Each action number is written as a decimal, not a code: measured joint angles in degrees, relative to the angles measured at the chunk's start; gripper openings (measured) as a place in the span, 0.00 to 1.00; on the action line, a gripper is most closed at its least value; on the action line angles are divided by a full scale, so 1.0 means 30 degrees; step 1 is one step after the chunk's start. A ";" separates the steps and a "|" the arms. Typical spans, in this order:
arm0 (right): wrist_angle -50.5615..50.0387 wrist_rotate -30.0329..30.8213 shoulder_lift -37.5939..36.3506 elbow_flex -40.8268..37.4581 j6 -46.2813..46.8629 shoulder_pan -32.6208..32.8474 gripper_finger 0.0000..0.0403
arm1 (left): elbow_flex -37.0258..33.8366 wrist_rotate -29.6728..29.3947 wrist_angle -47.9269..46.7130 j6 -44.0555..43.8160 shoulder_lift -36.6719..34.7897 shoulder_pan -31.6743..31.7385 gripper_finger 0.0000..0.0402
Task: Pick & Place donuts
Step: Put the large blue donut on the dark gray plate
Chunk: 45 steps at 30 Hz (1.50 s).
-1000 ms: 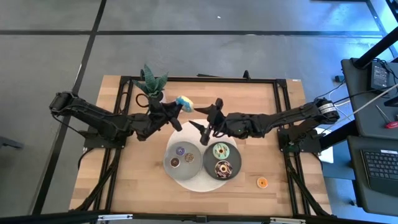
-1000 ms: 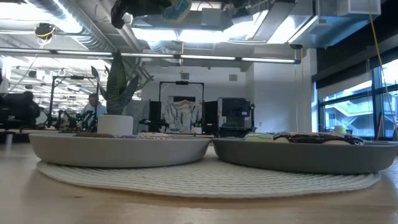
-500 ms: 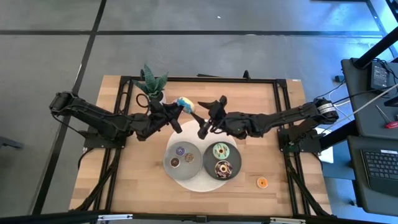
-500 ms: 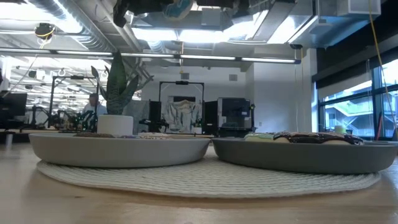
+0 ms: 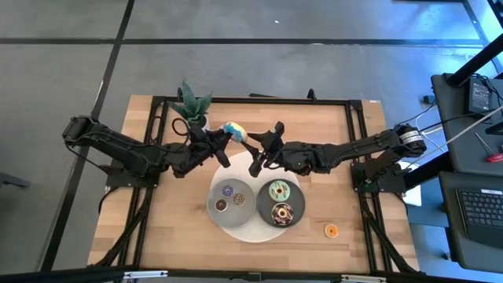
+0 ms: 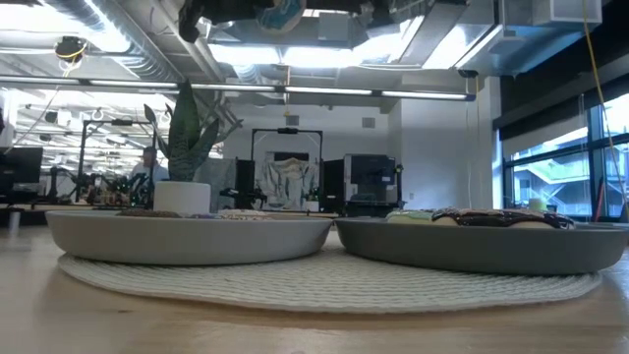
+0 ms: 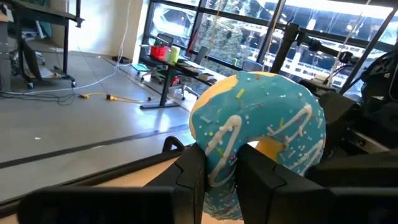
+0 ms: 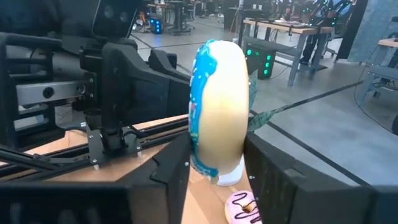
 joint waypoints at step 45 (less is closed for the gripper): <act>-1.0945 -0.3980 -0.4651 0.0007 0.6789 -0.0163 0.08 | 0.0000 -0.1524 -0.6333 0.1329 -0.4676 -0.3858 0.61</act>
